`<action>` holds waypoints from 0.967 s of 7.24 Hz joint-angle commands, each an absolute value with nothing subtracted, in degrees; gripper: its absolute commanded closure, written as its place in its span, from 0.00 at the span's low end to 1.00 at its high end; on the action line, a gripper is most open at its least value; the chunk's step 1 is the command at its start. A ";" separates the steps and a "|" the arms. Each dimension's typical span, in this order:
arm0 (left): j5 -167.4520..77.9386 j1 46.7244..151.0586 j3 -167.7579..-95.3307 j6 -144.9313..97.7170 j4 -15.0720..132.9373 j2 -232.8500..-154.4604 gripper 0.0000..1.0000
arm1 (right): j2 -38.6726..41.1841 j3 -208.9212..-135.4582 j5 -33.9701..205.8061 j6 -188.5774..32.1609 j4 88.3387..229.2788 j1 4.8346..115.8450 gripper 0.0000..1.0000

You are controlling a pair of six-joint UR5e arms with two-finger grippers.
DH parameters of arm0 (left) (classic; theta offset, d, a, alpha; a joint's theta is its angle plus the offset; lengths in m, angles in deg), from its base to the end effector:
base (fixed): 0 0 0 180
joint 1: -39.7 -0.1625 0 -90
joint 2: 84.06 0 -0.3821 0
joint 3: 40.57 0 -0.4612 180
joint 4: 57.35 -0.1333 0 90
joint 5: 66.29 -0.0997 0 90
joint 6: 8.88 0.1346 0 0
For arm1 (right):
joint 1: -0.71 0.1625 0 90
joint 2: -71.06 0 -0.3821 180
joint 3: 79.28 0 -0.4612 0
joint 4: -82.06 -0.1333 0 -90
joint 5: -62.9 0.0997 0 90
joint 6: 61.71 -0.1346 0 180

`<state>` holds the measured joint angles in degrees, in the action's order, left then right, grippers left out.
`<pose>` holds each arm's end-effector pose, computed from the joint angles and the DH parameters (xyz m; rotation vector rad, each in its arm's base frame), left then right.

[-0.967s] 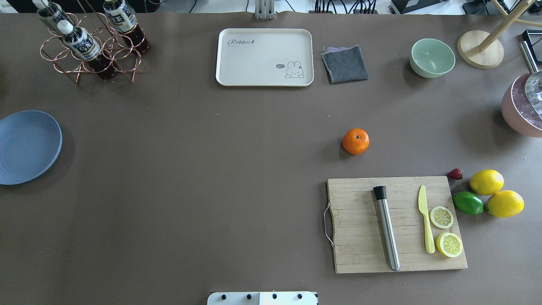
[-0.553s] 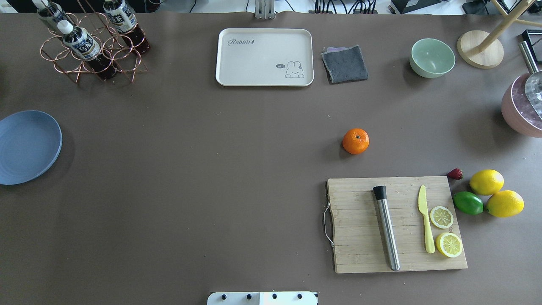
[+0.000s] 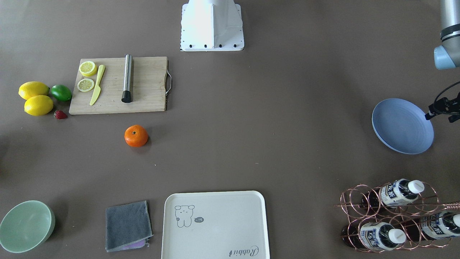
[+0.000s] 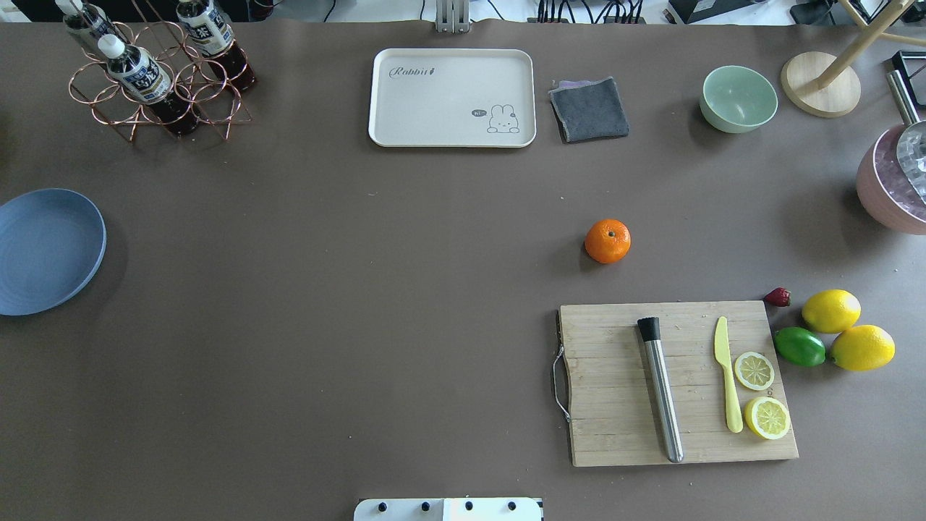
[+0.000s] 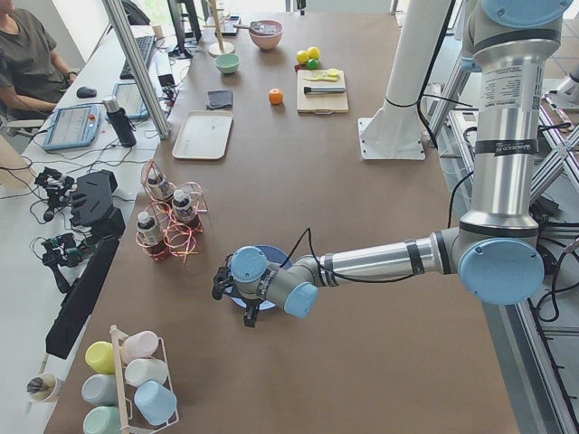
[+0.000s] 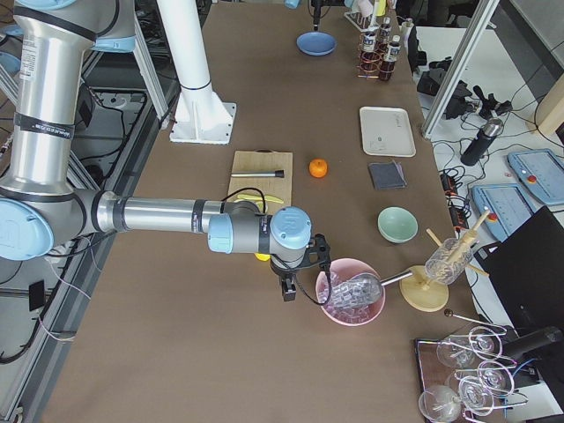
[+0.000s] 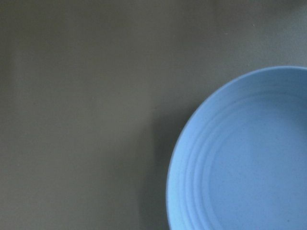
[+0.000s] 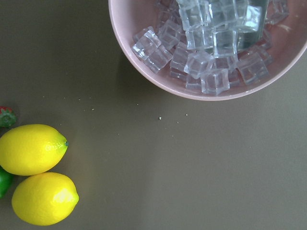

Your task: Pick orange to plate

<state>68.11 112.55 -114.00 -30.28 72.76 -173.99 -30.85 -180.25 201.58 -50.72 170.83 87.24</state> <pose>0.1310 -0.5573 0.7252 0.1148 0.8487 0.0891 0.0030 -0.4835 0.6323 0.0606 -0.8497 -0.2391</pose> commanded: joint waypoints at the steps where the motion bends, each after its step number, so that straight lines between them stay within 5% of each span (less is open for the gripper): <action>1: 66.16 110.27 -111.33 -31.82 76.06 -174.59 0.18 | -30.71 -180.27 201.59 -50.72 170.83 86.84 0.00; 2: 66.16 110.19 -111.07 -31.99 76.07 -174.76 0.31 | -30.71 -180.27 201.59 -51.33 170.74 86.75 0.00; 4: 66.25 110.18 -111.15 -32.78 76.07 -174.76 0.88 | -30.71 -180.36 201.67 -51.60 170.74 86.58 0.00; 5: 66.42 110.18 -111.15 -32.87 76.07 -174.76 0.99 | -30.71 -180.36 201.68 -51.69 170.74 86.49 0.00; 7: 66.86 110.18 -111.94 -33.04 76.07 -174.76 1.00 | -28.28 -180.88 201.67 -52.38 170.74 86.49 0.00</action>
<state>66.57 110.20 -111.42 -32.89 76.06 -174.74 -30.03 -180.67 201.64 -51.85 170.74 86.52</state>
